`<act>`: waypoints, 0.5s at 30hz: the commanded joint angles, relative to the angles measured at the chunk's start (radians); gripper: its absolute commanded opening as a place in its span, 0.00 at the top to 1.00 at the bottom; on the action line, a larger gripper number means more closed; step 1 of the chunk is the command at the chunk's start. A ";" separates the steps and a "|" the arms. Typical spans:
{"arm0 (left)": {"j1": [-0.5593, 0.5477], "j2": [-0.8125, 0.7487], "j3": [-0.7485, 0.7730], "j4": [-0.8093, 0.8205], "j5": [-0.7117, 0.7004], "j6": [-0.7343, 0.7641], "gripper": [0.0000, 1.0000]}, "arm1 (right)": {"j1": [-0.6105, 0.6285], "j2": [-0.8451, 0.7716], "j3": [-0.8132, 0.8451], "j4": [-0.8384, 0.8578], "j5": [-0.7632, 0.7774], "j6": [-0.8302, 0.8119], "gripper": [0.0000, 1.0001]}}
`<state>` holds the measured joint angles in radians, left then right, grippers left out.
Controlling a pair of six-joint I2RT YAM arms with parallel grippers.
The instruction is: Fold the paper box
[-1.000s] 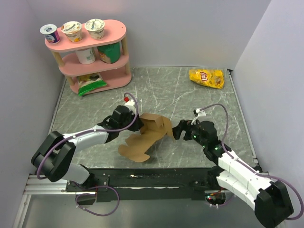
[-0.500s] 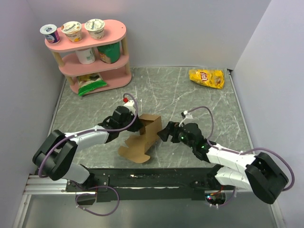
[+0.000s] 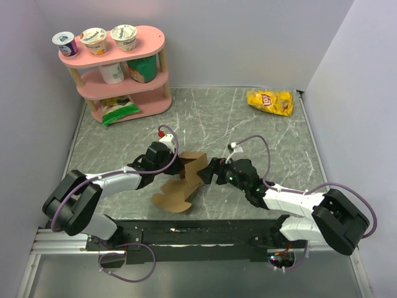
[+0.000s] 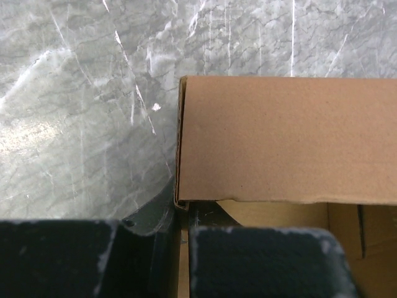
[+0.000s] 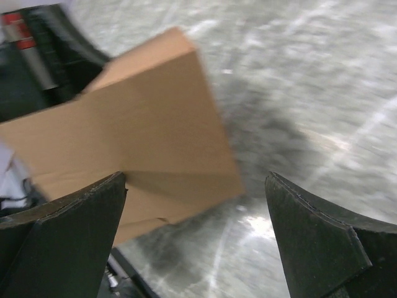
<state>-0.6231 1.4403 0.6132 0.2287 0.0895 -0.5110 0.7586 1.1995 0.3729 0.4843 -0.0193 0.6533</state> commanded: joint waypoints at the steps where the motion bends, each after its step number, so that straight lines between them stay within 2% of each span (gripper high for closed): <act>1: -0.009 -0.001 -0.003 0.072 0.050 -0.035 0.94 | 0.039 0.020 0.047 0.137 -0.039 -0.037 0.00; 9: -0.010 -0.026 -0.003 0.055 0.044 -0.029 0.94 | 0.082 0.064 0.080 0.113 -0.016 -0.072 0.00; 15: -0.036 -0.067 -0.010 0.026 -0.011 -0.011 0.94 | 0.116 0.098 0.130 0.040 0.114 -0.115 0.00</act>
<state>-0.6216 1.4300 0.6041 0.2352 0.0620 -0.5140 0.8406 1.2697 0.4301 0.5243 0.0109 0.5835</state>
